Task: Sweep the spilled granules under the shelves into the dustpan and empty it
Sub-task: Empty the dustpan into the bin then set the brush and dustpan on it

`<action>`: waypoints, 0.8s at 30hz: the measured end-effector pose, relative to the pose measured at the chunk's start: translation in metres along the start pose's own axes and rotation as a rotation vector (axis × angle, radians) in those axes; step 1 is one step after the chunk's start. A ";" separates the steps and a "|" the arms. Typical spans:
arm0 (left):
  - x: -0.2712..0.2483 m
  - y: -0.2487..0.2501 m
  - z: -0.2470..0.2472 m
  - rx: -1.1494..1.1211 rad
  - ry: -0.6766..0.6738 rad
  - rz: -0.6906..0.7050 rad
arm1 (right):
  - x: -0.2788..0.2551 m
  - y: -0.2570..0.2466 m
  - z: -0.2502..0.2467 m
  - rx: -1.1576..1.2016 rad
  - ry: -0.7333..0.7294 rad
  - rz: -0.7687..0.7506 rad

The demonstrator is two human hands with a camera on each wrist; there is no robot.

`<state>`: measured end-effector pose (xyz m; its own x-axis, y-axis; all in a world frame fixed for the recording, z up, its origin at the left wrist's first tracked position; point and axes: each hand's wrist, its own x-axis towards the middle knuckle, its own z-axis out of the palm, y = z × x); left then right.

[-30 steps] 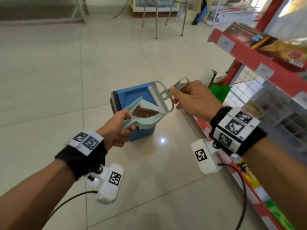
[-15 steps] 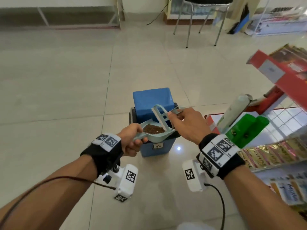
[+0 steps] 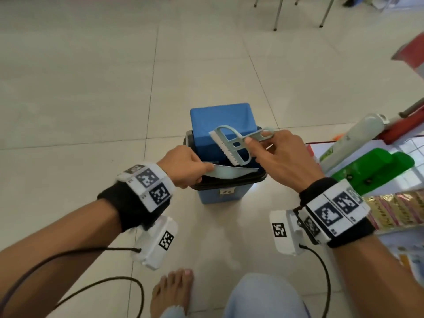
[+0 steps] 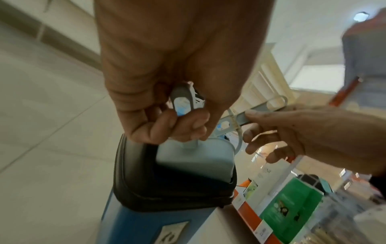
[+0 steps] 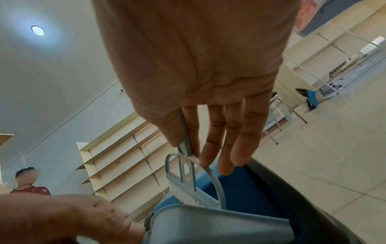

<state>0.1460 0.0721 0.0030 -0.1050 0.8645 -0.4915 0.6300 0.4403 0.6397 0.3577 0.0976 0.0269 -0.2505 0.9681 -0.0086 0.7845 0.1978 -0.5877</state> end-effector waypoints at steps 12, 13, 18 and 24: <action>-0.016 0.030 -0.010 0.032 0.369 0.164 | -0.009 -0.010 -0.017 -0.083 0.064 -0.066; -0.017 0.031 -0.008 0.034 0.369 0.173 | -0.011 -0.010 -0.017 -0.079 0.062 -0.068; -0.020 0.038 -0.007 0.052 0.398 0.211 | -0.017 -0.008 -0.017 -0.045 0.097 -0.080; -0.024 0.038 0.005 0.155 0.496 0.306 | -0.023 -0.003 -0.019 -0.124 0.072 -0.098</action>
<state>0.1766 0.0668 0.0365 -0.2237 0.9728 0.0595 0.7891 0.1449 0.5969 0.3716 0.0771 0.0442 -0.2908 0.9510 0.1046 0.8235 0.3044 -0.4786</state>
